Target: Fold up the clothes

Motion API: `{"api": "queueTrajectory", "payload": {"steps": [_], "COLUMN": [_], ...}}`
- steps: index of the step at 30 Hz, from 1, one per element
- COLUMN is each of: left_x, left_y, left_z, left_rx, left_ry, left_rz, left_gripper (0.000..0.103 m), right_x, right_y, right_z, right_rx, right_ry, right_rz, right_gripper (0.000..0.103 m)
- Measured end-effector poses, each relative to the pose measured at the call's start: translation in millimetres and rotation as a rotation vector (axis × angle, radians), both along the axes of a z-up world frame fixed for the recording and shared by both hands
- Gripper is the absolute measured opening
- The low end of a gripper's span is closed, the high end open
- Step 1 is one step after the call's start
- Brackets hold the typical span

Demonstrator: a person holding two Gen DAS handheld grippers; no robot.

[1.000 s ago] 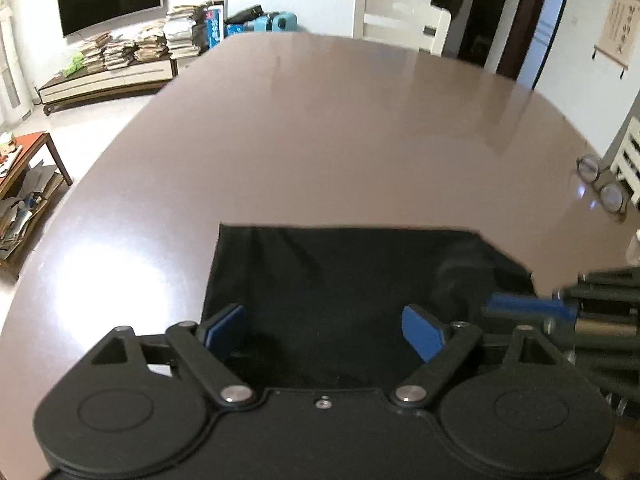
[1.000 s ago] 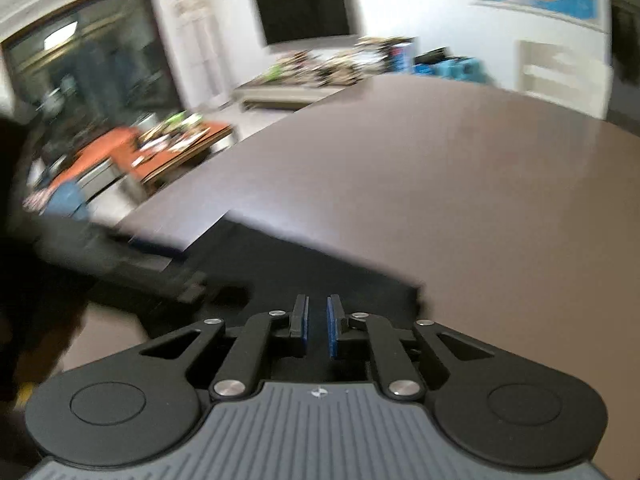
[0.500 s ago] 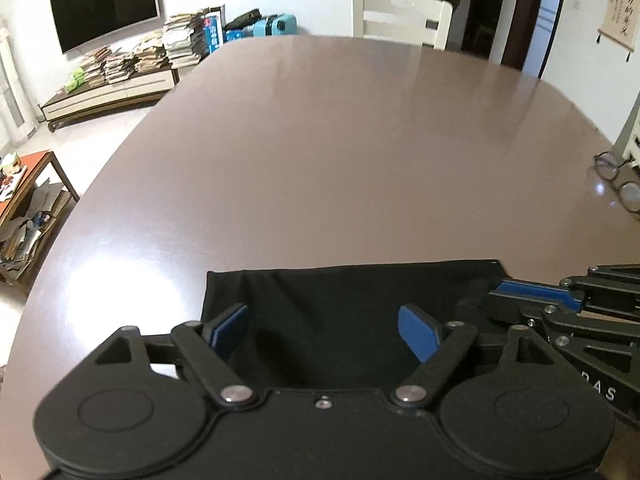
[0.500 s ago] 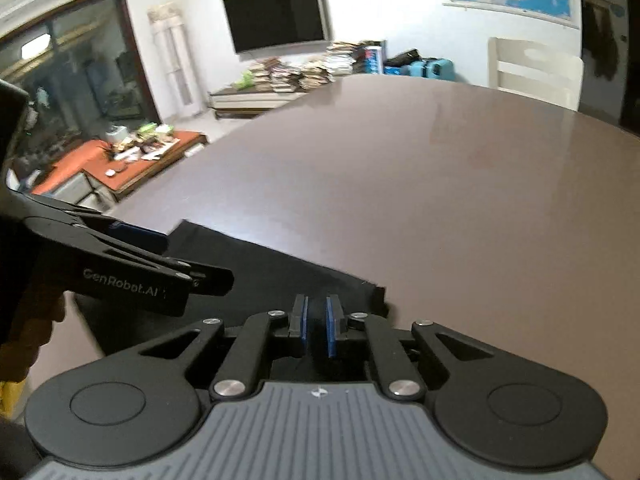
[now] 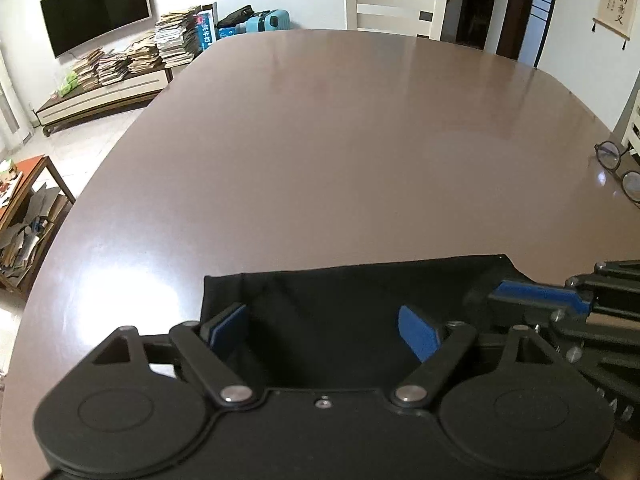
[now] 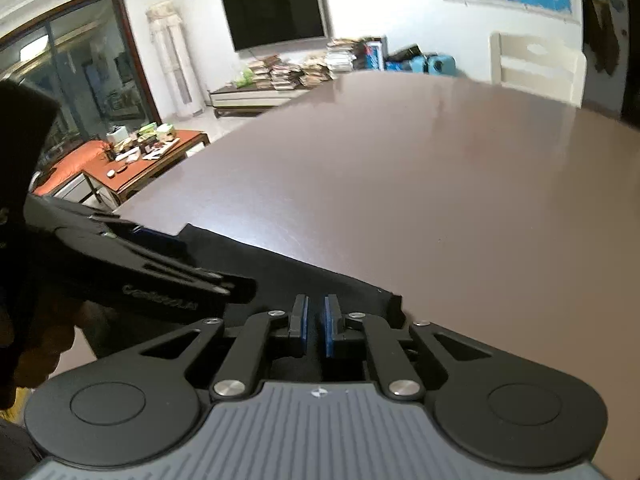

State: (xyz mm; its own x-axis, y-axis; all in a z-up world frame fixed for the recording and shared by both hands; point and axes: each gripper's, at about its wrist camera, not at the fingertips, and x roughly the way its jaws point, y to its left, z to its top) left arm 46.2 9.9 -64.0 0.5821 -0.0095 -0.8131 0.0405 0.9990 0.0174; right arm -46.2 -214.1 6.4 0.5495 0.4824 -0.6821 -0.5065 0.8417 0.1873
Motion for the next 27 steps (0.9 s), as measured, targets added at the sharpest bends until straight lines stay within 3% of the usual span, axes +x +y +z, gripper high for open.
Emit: {"api": "queueTrajectory", "payload": {"steps": [4, 9, 16, 27], "left_x": [-1.3, -13.9, -41.6, -42.7], "left_y": [-3.6, 0.8, 4.6, 5.1], "left_z": [-2.0, 14.5, 0.0, -3.0], "left_rx": [0.024, -0.063, -0.036, -0.015], "left_ry": [0.008, -0.012, 0.049, 0.028], "left_rz": [-0.032, -0.024, -0.057, -0.084], "left_gripper": [0.083, 0.082, 0.081, 0.084], "right_x": [-2.4, -11.8, -33.1, -37.0], "right_y": [-2.5, -7.6, -15.0, -24.3], "right_z": [-11.6, 9.0, -0.1, -3.2], "right_rx": [-0.003, 0.046, -0.023, -0.020], "right_ry": [0.031, 0.021, 0.058, 0.049], "right_rz": [-0.004, 0.024, 0.094, 0.061], "right_gripper": [0.009, 0.010, 0.010, 0.011]}}
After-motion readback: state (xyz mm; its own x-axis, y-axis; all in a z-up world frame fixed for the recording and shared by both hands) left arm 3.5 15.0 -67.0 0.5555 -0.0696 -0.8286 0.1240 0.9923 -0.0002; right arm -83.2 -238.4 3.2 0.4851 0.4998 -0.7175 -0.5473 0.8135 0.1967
